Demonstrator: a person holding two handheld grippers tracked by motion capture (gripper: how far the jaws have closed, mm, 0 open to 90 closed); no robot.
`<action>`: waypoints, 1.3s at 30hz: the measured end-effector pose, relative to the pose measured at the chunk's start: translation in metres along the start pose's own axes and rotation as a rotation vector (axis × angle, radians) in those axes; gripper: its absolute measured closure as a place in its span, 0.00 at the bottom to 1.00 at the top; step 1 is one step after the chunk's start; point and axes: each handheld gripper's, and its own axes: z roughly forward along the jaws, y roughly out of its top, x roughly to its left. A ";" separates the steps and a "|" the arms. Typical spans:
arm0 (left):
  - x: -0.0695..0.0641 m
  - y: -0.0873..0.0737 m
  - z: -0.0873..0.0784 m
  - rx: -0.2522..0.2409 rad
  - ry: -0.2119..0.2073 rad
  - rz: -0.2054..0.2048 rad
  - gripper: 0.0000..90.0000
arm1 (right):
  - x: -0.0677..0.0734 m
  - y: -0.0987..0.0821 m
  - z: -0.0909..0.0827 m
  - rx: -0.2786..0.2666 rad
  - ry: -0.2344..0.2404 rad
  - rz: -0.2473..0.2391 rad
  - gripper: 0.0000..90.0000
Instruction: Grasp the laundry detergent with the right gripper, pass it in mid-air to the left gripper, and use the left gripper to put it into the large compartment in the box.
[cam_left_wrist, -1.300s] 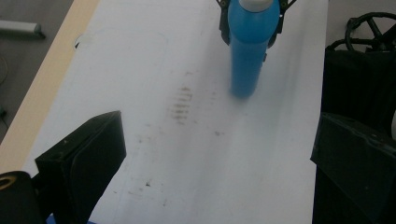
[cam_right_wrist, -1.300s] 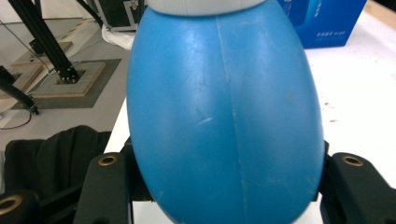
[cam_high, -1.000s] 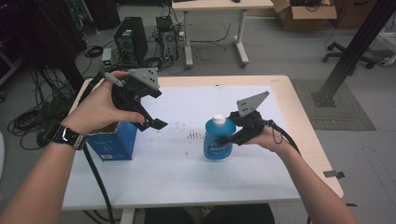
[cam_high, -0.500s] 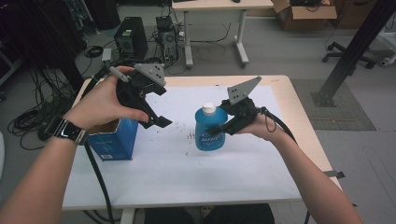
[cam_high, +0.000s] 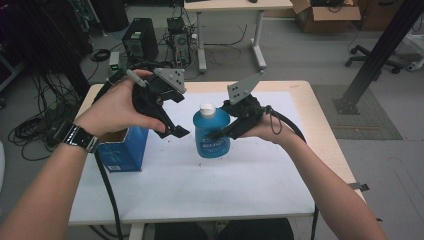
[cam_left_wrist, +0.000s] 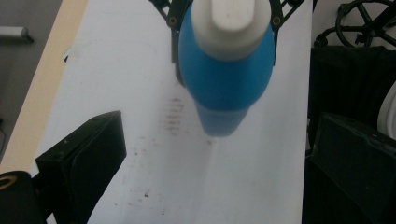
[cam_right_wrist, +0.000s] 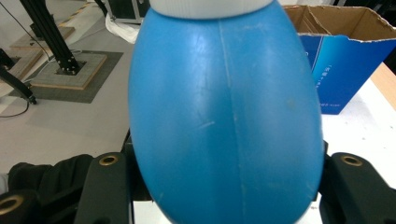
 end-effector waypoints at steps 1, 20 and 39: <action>0.000 0.001 0.000 0.002 0.002 0.003 0.04 | 0.000 0.000 0.000 0.000 0.000 0.000 0.46; -0.005 0.016 0.012 0.051 -0.002 0.062 0.05 | 0.004 0.014 0.026 0.045 0.027 -0.013 0.46; -0.008 0.020 0.029 0.128 -0.018 0.073 0.16 | 0.007 0.016 0.032 0.061 0.026 -0.028 0.46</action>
